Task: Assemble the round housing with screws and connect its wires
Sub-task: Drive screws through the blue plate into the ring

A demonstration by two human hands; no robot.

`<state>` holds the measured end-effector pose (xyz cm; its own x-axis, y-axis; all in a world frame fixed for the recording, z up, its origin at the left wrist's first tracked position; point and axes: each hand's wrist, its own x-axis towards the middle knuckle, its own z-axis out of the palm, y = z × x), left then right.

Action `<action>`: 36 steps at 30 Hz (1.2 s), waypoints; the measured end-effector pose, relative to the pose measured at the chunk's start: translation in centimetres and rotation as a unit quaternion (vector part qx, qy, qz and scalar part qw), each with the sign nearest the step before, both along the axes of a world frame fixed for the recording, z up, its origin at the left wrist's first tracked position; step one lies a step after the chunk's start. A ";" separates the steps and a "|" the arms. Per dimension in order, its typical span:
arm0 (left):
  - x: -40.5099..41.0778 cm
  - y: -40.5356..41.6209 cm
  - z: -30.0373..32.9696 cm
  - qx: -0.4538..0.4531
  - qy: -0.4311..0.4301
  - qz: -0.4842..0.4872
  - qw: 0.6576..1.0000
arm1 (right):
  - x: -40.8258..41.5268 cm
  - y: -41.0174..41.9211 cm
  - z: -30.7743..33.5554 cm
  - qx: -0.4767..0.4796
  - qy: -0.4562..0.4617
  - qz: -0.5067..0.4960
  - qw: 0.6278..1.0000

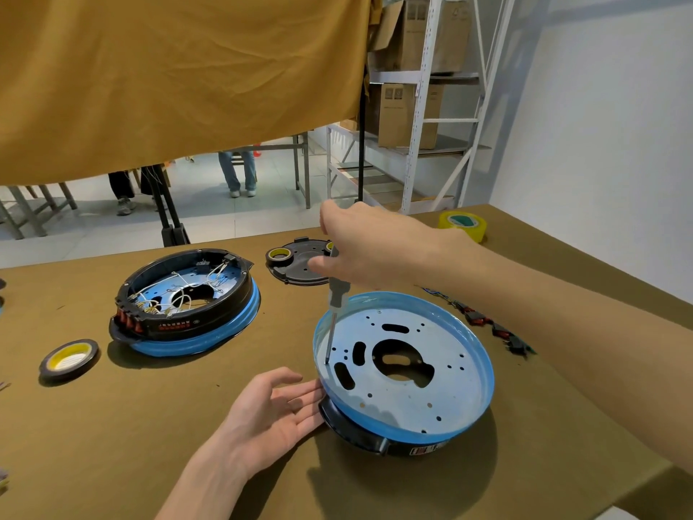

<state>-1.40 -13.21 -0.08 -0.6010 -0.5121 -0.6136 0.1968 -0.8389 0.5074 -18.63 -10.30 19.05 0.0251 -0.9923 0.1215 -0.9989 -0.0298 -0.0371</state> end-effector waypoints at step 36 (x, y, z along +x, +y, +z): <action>-0.1 -0.1 -0.4 -0.006 -0.006 -0.003 1.000 | 0.2 0.1 -0.1 0.044 -0.020 0.023 0.999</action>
